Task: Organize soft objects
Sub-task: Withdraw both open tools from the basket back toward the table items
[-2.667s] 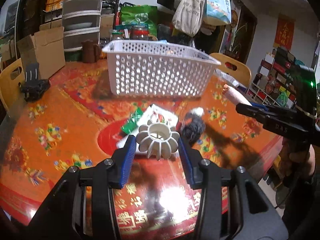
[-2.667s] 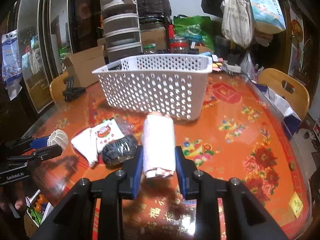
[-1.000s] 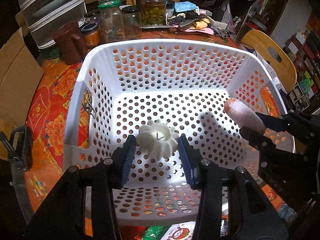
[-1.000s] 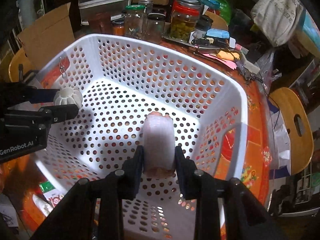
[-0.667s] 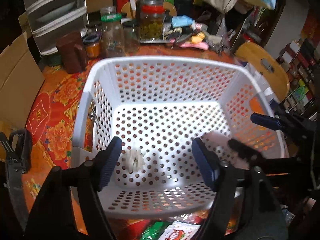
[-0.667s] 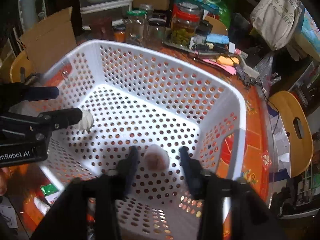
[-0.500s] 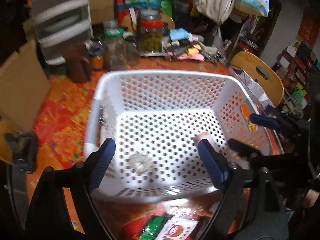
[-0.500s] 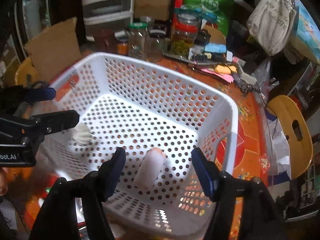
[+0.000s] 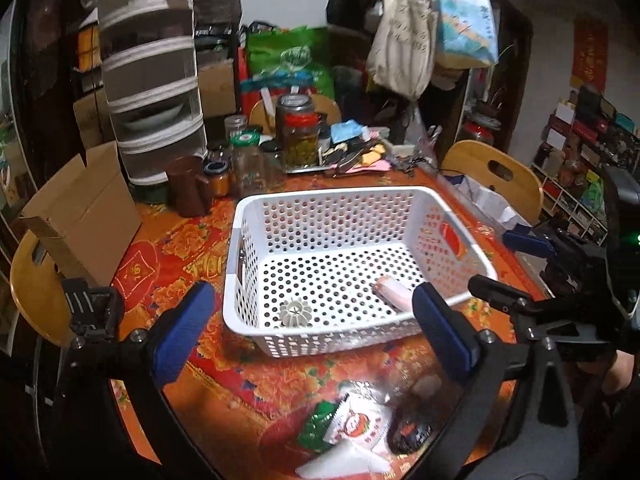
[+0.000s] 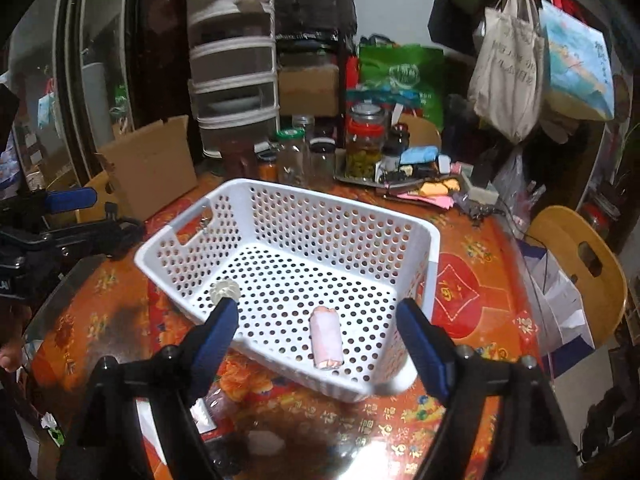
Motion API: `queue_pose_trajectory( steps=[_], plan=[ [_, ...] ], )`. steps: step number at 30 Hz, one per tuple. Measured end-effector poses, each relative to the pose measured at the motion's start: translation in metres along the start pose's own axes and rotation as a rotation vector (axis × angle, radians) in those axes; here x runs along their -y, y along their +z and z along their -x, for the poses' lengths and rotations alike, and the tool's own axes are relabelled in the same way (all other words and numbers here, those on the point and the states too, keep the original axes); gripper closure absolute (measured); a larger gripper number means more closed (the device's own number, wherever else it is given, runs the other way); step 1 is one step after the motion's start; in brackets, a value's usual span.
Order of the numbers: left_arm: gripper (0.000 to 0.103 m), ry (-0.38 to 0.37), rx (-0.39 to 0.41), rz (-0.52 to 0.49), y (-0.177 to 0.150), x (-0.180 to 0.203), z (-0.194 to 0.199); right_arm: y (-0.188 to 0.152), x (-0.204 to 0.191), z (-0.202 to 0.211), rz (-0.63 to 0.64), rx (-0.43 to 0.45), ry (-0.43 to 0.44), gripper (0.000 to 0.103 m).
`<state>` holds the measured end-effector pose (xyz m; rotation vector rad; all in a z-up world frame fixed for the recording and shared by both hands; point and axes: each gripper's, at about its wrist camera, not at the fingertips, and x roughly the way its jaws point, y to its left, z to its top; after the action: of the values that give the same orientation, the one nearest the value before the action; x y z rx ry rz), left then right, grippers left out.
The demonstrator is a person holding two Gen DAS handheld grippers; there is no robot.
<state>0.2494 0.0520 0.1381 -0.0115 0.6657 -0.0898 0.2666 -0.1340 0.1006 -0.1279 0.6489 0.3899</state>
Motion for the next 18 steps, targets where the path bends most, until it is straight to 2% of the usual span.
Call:
queue_pose_trajectory(
  steps=[3, 11, 18],
  plan=[
    [0.003, 0.011, 0.042, -0.016, -0.013, 0.006, 0.024, -0.01, -0.008, 0.02, 0.01, 0.051, 0.0, 0.022],
    [0.001, -0.015, 0.126, -0.042, -0.05, 0.021, 0.089, -0.037, -0.035, 0.078, 0.035, 0.16, -0.002, 0.02],
    [0.0, -0.028, 0.178, -0.041, -0.078, 0.032, 0.13, -0.057, -0.049, 0.107, 0.036, 0.198, -0.006, 0.016]
  ],
)
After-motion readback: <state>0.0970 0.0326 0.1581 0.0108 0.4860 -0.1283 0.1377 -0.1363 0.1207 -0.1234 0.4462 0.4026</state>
